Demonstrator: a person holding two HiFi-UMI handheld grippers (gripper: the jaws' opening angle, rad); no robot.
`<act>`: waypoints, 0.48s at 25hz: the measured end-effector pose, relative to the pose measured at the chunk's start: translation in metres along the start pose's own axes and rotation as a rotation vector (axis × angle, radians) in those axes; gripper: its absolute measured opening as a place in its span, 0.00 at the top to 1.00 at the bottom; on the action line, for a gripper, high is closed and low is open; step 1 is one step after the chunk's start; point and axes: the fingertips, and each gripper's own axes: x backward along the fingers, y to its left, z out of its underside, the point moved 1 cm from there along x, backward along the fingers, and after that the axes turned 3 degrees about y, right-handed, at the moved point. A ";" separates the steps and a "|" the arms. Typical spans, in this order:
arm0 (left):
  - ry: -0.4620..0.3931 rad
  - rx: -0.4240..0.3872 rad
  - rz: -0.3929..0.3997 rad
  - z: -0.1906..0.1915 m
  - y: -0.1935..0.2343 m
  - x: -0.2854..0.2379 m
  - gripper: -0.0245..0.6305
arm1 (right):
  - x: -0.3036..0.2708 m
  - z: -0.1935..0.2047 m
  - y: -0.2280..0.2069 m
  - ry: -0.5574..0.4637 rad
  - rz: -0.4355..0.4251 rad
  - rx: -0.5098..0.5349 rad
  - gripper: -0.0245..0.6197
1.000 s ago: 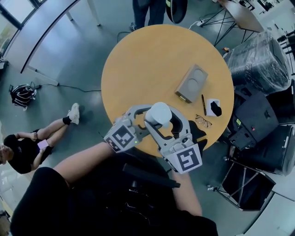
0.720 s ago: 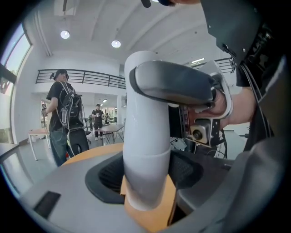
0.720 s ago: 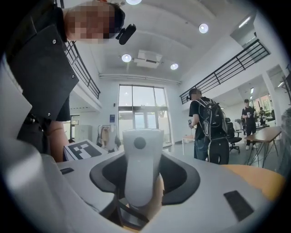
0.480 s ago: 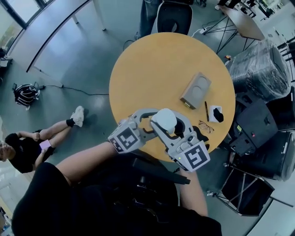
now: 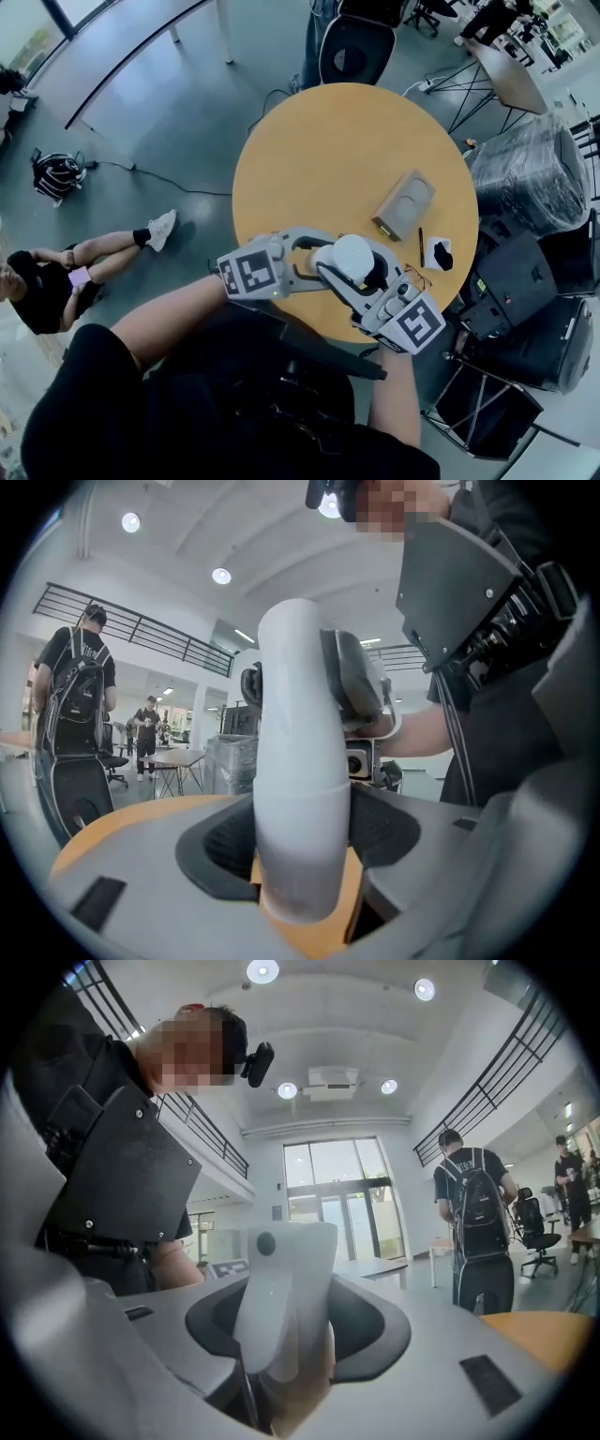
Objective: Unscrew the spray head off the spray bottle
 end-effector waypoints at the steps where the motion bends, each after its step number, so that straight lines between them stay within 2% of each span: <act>1: -0.007 0.002 0.040 -0.003 -0.005 0.004 0.51 | -0.002 -0.003 0.005 -0.003 -0.046 -0.005 0.63; 6: -0.023 0.013 0.254 -0.017 -0.040 0.017 0.51 | 0.006 -0.011 0.044 0.052 -0.334 -0.043 0.63; 8: -0.021 0.005 0.280 -0.019 -0.048 0.017 0.51 | 0.011 -0.012 0.052 0.041 -0.413 -0.062 0.63; 10: -0.030 0.010 0.252 -0.021 -0.044 0.016 0.51 | 0.008 -0.017 0.047 0.017 -0.394 -0.064 0.63; 12: -0.039 0.016 0.203 -0.023 -0.031 0.015 0.51 | 0.003 -0.020 0.033 0.002 -0.311 -0.033 0.63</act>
